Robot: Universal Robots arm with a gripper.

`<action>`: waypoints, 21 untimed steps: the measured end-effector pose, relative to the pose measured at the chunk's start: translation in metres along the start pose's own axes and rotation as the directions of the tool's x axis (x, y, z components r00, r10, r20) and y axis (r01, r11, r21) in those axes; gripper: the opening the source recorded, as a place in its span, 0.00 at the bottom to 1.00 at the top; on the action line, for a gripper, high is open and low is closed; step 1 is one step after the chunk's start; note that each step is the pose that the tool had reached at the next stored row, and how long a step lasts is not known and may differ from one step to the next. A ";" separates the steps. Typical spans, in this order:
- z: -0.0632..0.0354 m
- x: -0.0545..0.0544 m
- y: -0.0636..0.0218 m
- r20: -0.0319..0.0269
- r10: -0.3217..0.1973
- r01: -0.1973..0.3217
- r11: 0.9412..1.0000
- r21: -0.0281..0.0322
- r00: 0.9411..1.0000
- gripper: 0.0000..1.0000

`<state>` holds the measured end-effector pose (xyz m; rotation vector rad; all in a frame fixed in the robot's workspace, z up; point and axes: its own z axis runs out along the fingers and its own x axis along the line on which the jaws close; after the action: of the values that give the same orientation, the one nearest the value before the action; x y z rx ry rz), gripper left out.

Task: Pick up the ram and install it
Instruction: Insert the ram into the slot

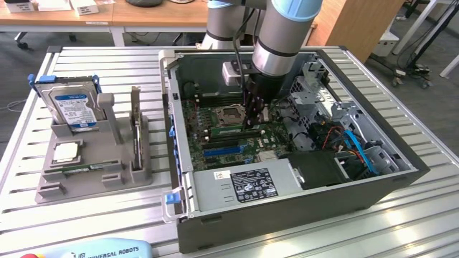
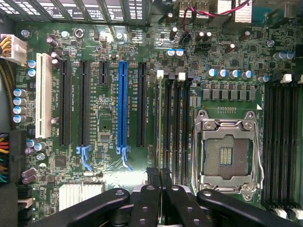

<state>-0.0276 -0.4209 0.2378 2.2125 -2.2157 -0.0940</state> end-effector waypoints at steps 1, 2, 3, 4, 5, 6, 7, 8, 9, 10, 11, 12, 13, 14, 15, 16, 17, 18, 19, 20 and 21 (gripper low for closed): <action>0.0001 0.000 0.0000 0.000 0.000 0.000 1.000 0.000 1.000 0.12; 0.0002 0.000 0.0000 0.000 0.000 0.000 1.000 0.001 1.000 0.12; 0.0002 0.000 0.0000 0.000 0.000 0.000 1.000 0.001 1.000 0.12; 0.0003 0.000 0.0000 0.000 0.000 0.000 1.000 0.002 1.000 0.12; 0.0003 0.000 0.0000 0.000 0.000 0.000 1.000 0.003 1.000 0.12; 0.0004 0.000 0.0000 0.000 0.000 0.000 1.000 0.003 1.000 0.12; 0.0004 0.000 0.0000 0.000 -0.001 0.001 1.000 0.004 1.000 0.12; 0.0004 0.000 0.0000 0.000 -0.001 0.001 1.000 0.004 1.000 0.12; 0.0004 0.000 0.0001 0.000 -0.001 0.001 1.000 0.004 1.000 0.12; 0.0004 0.000 0.0004 0.000 -0.001 0.001 1.000 0.005 1.000 0.12; 0.0003 0.000 0.0009 0.000 -0.001 0.001 1.000 0.005 1.000 0.12; 0.0004 0.000 0.0014 0.000 -0.001 0.001 1.000 0.006 1.000 0.12; 0.0004 0.000 0.0021 0.000 -0.001 0.001 1.000 0.007 1.000 0.12; 0.0004 0.000 0.0025 0.000 -0.001 0.001 1.000 0.007 1.000 0.12; 0.0004 0.000 0.0027 0.000 -0.001 0.001 1.000 0.007 1.000 0.12; 0.0004 0.000 0.0027 0.000 -0.001 0.001 1.000 0.008 1.000 0.12; 0.0013 0.000 0.0027 0.000 -0.001 0.001 1.000 0.010 1.000 0.12; 0.0014 0.000 0.0027 0.000 0.000 0.000 1.000 0.010 1.000 0.12; 0.0014 0.000 0.0027 0.000 0.000 0.000 1.000 0.010 1.000 0.12; 0.0014 0.000 0.0027 0.000 0.001 -0.001 1.000 0.010 1.000 0.12; 0.0014 0.000 0.0027 0.000 0.002 -0.002 1.000 0.010 1.000 0.12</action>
<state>-0.0304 -0.4209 0.2365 2.2154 -2.2229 -0.0837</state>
